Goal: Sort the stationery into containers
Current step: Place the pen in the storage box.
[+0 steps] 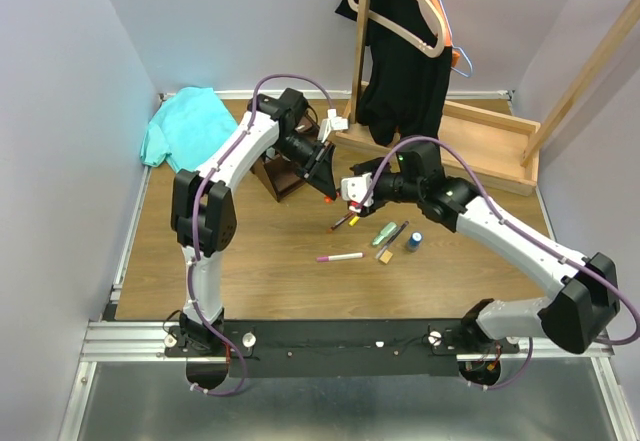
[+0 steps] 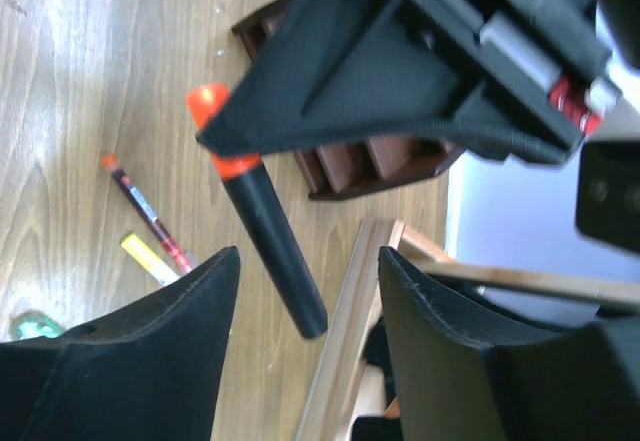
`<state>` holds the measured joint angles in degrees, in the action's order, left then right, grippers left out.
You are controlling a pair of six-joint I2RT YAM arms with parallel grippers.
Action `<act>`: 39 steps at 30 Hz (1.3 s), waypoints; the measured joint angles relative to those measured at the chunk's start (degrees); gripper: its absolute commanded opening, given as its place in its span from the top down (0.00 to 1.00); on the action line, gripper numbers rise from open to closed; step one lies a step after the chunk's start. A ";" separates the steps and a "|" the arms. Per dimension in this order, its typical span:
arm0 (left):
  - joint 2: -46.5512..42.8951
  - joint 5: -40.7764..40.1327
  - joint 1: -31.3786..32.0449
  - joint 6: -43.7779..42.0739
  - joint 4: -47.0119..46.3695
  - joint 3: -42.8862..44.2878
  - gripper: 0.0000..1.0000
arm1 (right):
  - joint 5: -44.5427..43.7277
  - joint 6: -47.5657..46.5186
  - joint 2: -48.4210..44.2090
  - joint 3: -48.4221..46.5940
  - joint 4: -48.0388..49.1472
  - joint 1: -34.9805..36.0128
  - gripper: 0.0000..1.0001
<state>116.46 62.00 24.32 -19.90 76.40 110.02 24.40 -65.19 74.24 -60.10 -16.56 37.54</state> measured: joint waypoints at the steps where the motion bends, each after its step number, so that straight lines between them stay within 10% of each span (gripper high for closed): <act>1: 0.00 0.09 -0.11 0.52 -0.02 0.00 1.00 | 0.00 -0.35 0.22 -0.50 -0.20 0.26 0.38; 20: 0.02 4.24 -2.03 4.57 -1.33 0.22 1.00 | -5.38 -3.89 9.01 -10.38 -8.63 7.28 0.81; 24: 0.02 4.24 -2.01 4.87 -1.36 0.22 0.76 | -6.82 -4.13 9.03 -11.08 -10.08 7.82 0.99; 39: -13.49 -14.91 -10.95 10.62 -13.97 -7.85 0.22 | -9.84 13.68 8.90 -10.43 -6.84 7.21 0.99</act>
<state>102.98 47.09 13.37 -9.28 62.43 102.17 14.57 -51.51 83.13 -70.52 -23.40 44.75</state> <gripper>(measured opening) 0.714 0.070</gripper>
